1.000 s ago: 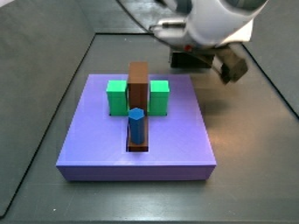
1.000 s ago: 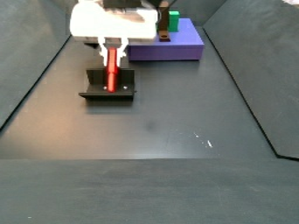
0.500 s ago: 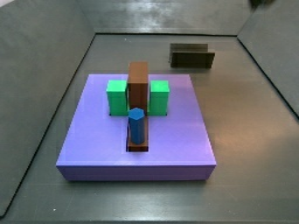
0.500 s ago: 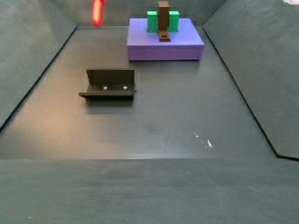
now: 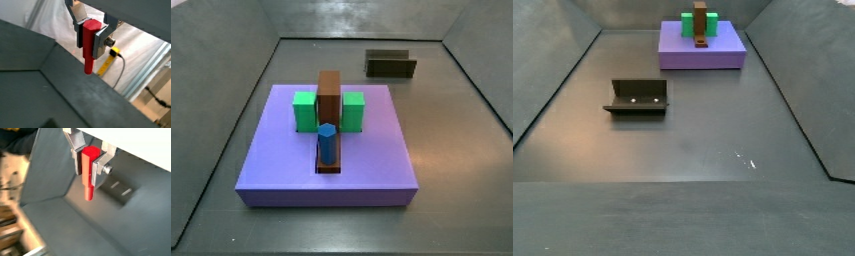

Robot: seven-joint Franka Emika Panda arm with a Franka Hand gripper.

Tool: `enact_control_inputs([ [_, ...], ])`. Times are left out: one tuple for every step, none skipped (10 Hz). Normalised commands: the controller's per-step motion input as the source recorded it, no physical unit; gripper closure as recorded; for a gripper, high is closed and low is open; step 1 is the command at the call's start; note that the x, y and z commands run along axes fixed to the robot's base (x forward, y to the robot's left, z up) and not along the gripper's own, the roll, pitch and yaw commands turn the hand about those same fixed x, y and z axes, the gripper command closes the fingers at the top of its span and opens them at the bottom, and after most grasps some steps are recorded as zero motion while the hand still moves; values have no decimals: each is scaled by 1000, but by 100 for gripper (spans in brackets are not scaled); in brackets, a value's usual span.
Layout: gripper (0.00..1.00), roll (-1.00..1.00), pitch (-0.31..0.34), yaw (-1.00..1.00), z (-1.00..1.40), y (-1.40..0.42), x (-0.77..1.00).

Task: Pick up the red object. Move up. Place the red object on the fixture. Regrasp the red object. Move to above the board. Insert the red object.
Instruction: Move to above the board.

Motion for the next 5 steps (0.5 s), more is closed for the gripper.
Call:
enact_control_inputs([
  [100,-1000,111,-42,275,-1400,-923],
  [100,-1000,116,-32,243,-1400,-927],
  [100,-1000,122,-26,262,-1400,-900],
  [100,-1000,122,-13,265,-1400,-942],
  [100,-1000,115,-1,128,-676,-481],
])
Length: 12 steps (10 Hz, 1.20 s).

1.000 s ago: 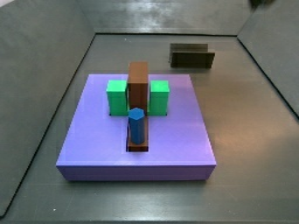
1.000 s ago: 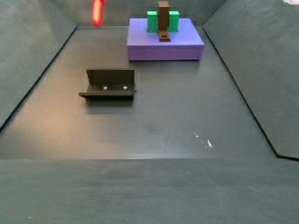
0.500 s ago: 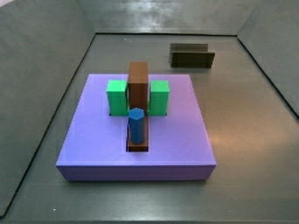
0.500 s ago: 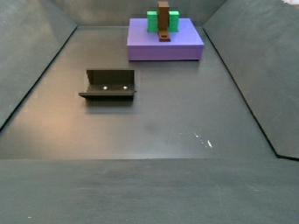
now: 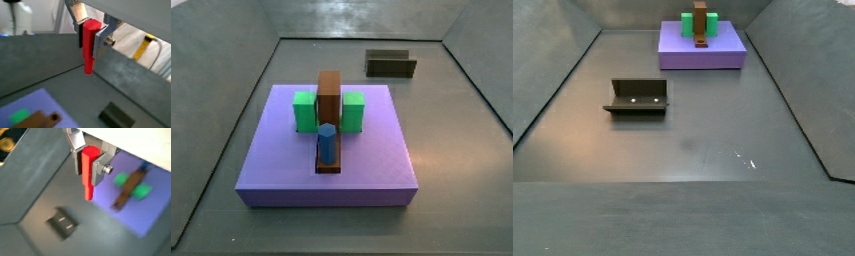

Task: Pick up the red object. Move up. Place the red object on the fixture. Regrasp the red object. Move to above the board. Insert the red object.
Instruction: Move to above the board, then insert the red object.

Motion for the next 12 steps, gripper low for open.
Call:
enact_control_inputs([
  [100,-1000,109,6,46,-320,-241],
  [100,-1000,92,20,10,-57,-82],
  [100,-1000,83,16,19,-41,-79],
  [100,-875,43,17,-7,3,-67],
  [100,-650,15,8,3,15,-51],
  [100,-398,-2,8,-5,13,-39],
  [100,-299,-11,3,-3,10,-30],
  [100,0,0,0,-109,0,0],
  [100,-89,0,0,-303,274,151],
  [100,-70,0,3,-309,431,334],
  [100,-44,0,11,-340,469,306],
  [100,-69,0,6,-414,477,346],
])
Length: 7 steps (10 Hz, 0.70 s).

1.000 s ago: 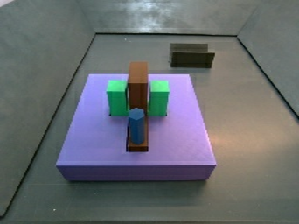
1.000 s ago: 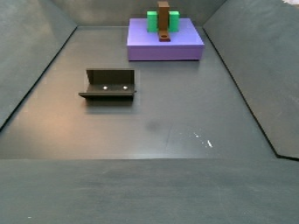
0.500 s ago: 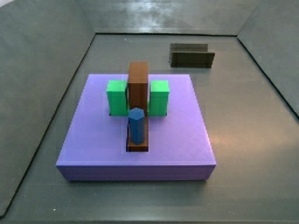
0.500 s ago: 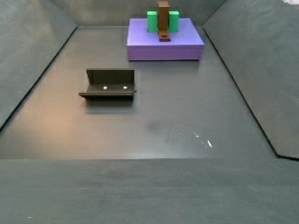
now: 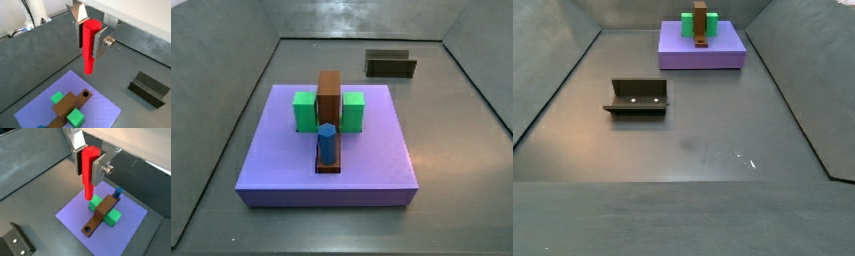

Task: Pick up the red object. Move up. Place the red object on the fixture. Regrasp the red object. Move to above the board. Insert the red object.
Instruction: Insert the red object.

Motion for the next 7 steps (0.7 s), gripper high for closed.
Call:
enact_control_inputs([
  [100,-137,0,0,-443,337,326],
  [100,-281,-17,-11,-460,220,171],
  [100,-301,-109,-29,-437,174,0],
  [100,-290,-181,0,-417,171,-17],
  [100,-216,-71,0,-371,180,0],
  [100,-166,-30,0,-443,206,0],
  [100,-237,0,0,-569,211,17],
])
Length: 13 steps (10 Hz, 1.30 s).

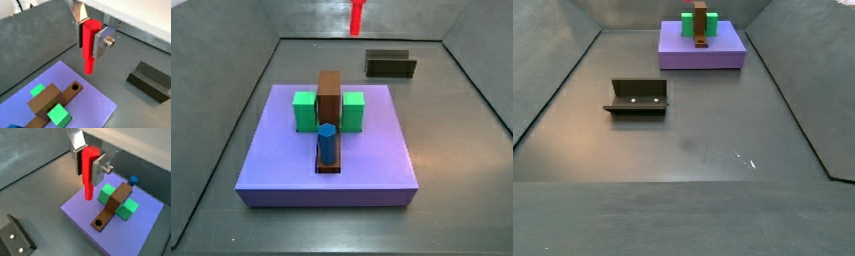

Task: Pick up the red object. Move up. Place the red object on the fixture. Regrasp the red object. Move to above the board. Insert the red object.
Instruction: Insert the red object.

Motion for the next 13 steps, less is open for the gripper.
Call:
enact_control_inputs([
  [100,-104,0,0,-580,0,0],
  [100,57,0,46,-657,-174,-137],
  [100,30,0,49,-580,-51,-94],
  [100,0,0,60,-537,-6,-171],
  [100,0,0,20,-443,0,-257],
  [100,0,-61,0,-351,0,-340],
  [100,46,-84,0,-234,-54,-269],
  [100,49,-73,0,-294,-69,-171],
  [100,53,-90,0,-337,-74,-269],
  [100,21,-76,0,-311,-86,-214],
  [100,63,-60,0,-329,-160,-63],
  [100,117,-44,0,-249,-200,-11],
  [100,169,0,0,-174,-206,77],
])
